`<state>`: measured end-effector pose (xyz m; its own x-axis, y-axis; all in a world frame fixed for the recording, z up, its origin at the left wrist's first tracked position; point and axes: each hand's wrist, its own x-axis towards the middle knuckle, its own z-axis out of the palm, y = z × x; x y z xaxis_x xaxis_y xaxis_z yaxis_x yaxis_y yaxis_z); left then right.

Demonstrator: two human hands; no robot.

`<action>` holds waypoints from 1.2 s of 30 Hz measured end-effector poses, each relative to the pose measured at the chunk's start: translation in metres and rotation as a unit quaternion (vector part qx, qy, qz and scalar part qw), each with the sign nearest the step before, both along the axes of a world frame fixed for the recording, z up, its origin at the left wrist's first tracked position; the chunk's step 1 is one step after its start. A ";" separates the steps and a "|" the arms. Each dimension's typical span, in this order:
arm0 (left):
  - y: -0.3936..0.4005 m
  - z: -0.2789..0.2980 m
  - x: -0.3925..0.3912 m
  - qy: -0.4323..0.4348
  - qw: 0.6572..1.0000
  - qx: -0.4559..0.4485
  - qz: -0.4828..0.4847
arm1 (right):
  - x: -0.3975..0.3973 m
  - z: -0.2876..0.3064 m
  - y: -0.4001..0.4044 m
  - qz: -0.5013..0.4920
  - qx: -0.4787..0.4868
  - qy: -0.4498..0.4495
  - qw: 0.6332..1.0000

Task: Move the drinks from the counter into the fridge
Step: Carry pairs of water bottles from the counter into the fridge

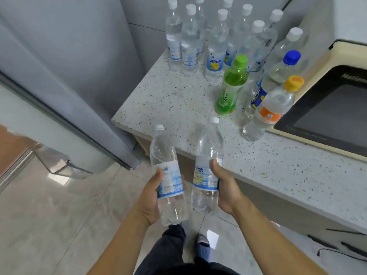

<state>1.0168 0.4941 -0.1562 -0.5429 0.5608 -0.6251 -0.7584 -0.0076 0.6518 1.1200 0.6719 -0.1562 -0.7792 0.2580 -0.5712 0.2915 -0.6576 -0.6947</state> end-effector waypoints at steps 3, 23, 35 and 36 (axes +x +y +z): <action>-0.023 -0.002 0.027 0.008 0.999 -0.036 0.011 | 0.010 -0.007 -0.016 0.037 -0.013 0.011 0.999; -0.257 -0.009 0.079 -0.033 0.930 -0.086 0.355 | -0.052 -0.016 -0.233 0.345 0.071 -0.050 0.934; -0.457 0.007 0.031 0.028 0.895 -0.047 0.443 | -0.137 0.004 -0.453 0.452 0.120 -0.016 0.884; -0.470 0.008 0.026 0.028 0.891 -0.047 0.450 | -0.143 0.006 -0.467 0.458 0.121 -0.014 0.881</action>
<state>1.0428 0.0241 -0.1481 -0.7777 -0.1712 -0.6049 -0.4396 -0.5398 0.7179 0.9773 0.2047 -0.1507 -0.7098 -0.3546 -0.6086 0.6426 0.0280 -0.7657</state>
